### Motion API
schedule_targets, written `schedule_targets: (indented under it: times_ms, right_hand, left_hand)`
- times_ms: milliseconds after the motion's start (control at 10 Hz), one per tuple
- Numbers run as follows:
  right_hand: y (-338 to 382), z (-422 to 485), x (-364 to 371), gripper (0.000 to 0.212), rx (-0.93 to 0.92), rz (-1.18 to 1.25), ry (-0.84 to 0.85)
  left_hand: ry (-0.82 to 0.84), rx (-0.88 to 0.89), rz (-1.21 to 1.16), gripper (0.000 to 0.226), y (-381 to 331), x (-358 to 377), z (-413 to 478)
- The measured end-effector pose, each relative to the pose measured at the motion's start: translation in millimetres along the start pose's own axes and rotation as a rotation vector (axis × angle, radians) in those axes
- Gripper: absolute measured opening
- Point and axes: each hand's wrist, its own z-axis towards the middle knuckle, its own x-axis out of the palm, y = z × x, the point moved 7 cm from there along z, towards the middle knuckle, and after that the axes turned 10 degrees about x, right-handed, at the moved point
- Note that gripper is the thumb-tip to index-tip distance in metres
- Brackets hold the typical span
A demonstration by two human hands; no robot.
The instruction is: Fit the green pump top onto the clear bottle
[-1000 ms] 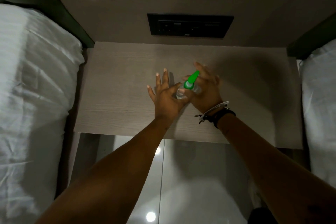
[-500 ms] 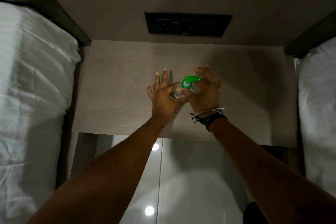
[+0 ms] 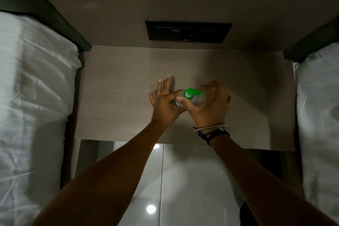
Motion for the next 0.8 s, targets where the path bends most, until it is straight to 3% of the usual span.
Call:
schedule_targets:
  times_ms: [100,300,400,500,700,800]
  right_hand:
    - [15,12,-20,0.088,-0.1,-0.08,0.029]
    - [65,11,-16,0.051,-0.489,-0.318,0.134]
    - [70,6,-11,0.048,-0.456,-0.412,0.162]
    - [68,8,-7,0.051,-0.35,-0.441,0.184]
    - [67,15,-9,0.059,-0.175,-0.396,0.21]
    - [56,12,-24,0.066,-0.068,-0.321,0.217]
  left_hand:
    - [0.066,-0.017,0.011,0.044,4,1,4]
    - [0.111,-0.03,0.023,0.067,11,4,9]
    - [0.135,0.037,0.054,0.043,10,4,10]
    - [0.148,0.084,0.079,0.04,14,8,12]
    - [0.18,0.071,0.146,0.055,22,13,17]
    - [0.222,0.09,0.169,0.074,16,9,15]
